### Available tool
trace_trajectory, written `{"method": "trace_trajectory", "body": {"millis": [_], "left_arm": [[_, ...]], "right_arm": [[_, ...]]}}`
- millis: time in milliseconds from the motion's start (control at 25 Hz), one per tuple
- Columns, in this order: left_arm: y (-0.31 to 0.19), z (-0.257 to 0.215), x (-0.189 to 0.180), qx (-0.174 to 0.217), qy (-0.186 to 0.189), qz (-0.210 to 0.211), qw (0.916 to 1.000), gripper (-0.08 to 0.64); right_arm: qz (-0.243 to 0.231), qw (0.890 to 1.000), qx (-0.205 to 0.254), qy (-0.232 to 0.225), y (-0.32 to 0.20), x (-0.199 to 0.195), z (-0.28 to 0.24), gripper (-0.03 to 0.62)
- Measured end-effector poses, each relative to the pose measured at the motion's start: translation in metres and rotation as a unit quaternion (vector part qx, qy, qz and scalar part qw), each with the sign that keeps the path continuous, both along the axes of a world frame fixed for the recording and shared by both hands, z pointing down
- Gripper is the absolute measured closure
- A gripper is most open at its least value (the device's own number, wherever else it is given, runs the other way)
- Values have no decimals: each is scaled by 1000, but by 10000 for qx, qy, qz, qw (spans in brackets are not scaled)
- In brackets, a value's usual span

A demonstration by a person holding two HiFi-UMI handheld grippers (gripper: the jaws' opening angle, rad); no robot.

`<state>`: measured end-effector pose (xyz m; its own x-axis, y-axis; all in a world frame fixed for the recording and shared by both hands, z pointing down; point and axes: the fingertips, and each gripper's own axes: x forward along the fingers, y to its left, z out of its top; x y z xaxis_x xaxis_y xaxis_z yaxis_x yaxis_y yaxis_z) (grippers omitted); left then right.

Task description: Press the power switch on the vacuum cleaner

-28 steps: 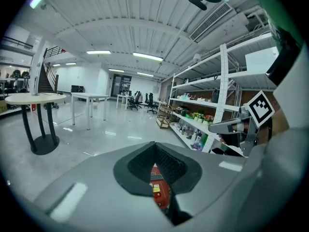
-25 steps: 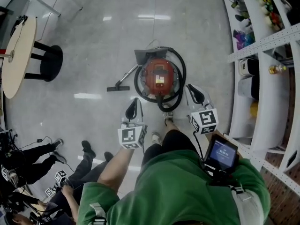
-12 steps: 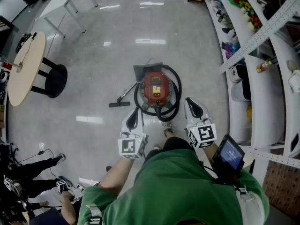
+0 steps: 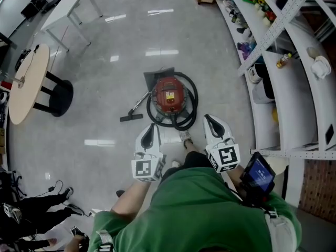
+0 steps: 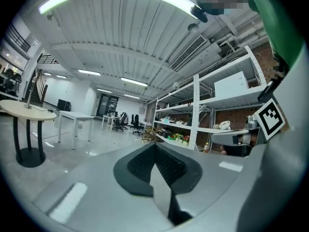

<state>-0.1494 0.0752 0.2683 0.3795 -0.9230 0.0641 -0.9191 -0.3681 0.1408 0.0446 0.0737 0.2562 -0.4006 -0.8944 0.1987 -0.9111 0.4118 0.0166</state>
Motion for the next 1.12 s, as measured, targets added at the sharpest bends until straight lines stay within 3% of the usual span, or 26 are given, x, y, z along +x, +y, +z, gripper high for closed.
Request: {"method": "trace_trajectory", "body": {"millis": [440,680,1120], "left_arm": [[40,-18,13,-41,-18,-7,10000,554],[52,-35,47,64,-132,11,9999,554],[66,-25,90,96,-195,446,9988,554]], "right_arm": [[66,9998,111,147,50,13,-15,578],[81,9997,196,100,67,44,-29,578],[235,9996,22,-125,90,70,-20,583]]}}
